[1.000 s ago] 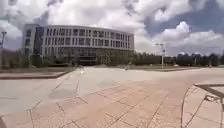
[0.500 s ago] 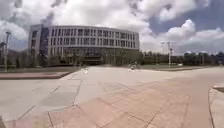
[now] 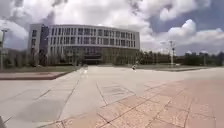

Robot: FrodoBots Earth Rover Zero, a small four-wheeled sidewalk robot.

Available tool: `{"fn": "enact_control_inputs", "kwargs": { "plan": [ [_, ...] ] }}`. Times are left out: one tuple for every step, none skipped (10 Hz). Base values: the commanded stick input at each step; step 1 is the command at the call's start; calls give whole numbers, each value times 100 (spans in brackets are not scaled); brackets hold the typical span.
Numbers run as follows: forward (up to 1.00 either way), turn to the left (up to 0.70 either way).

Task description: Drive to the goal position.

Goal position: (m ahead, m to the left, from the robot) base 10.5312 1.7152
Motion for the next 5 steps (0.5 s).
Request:
{"fn": "enact_control_inputs", "kwargs": {
  "plan": [
    [100,0],
    [100,0],
    [100,0],
    [100,0],
    [100,0]
  ]
}}
